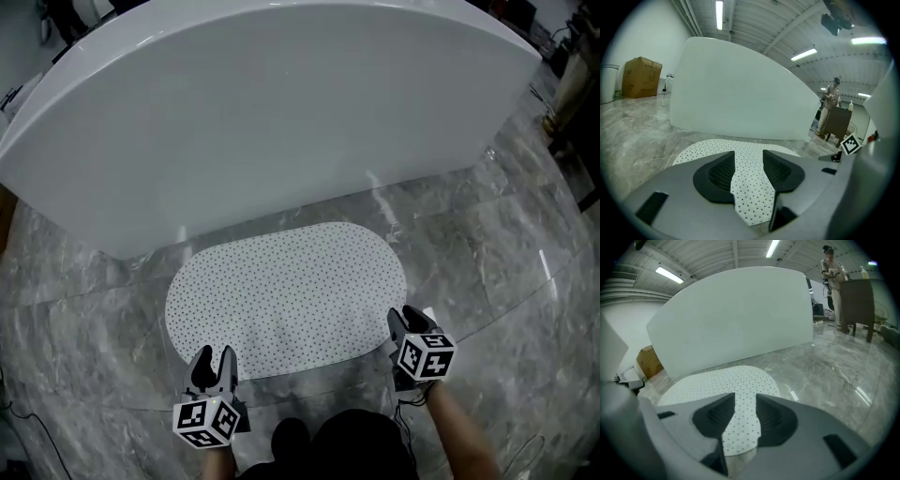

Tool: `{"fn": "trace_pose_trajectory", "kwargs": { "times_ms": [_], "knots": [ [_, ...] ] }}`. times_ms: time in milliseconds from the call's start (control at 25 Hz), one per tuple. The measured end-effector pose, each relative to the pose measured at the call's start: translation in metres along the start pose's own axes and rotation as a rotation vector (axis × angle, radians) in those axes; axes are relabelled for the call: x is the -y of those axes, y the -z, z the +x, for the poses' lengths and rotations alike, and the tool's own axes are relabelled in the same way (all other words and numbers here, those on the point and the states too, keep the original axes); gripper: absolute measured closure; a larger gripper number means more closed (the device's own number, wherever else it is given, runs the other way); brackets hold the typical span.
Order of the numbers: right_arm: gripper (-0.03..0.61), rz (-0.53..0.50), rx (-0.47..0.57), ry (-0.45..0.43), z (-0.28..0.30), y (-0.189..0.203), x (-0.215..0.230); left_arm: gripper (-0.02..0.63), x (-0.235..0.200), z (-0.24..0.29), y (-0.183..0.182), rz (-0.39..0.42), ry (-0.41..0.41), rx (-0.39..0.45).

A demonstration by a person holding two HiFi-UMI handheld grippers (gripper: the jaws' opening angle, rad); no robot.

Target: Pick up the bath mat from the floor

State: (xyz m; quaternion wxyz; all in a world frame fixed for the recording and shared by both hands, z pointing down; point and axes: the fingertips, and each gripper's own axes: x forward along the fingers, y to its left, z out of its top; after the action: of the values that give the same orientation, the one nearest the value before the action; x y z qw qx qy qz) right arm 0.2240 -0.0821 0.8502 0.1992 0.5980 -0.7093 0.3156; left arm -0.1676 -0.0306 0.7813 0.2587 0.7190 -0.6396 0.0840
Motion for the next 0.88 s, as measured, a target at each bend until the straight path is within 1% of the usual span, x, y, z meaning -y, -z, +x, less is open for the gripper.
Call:
{"fn": "trace_pose_trajectory", "kwargs": {
  "times_ms": [120,240,360,440,520,720,800,880],
  "knots": [
    [0.437,-0.006,-0.01,0.029,0.008,0.003,0.01,0.423,0.001,0.006,0.006,0.014,0.007,-0.008],
    [0.437,0.008,-0.047,0.045,0.027,0.003,0.023,0.425,0.004,0.013,0.011,0.038,0.018,-0.017],
    [0.429,-0.063,-0.058,0.088,0.047,-0.006,0.036,0.428,0.004,0.018,0.015,0.057,0.022,-0.026],
    [0.409,-0.119,-0.056,0.113,0.06,-0.018,0.045,0.428,0.004,0.021,0.016,0.052,0.028,-0.025],
    [0.391,-0.153,-0.056,0.13,0.073,-0.028,0.054,0.428,0.003,0.023,0.018,0.038,0.03,-0.019],
    [0.339,-0.132,-0.112,0.133,0.098,-0.036,0.072,0.428,0.001,0.027,0.027,0.01,0.033,-0.03],
    [0.335,-0.135,-0.138,0.126,0.105,-0.034,0.075,0.428,-0.001,0.029,0.032,0.002,0.037,-0.039],
    [0.314,-0.139,-0.173,0.123,0.112,-0.027,0.076,0.428,-0.004,0.029,0.035,-0.004,0.038,-0.044]
  ]
}}
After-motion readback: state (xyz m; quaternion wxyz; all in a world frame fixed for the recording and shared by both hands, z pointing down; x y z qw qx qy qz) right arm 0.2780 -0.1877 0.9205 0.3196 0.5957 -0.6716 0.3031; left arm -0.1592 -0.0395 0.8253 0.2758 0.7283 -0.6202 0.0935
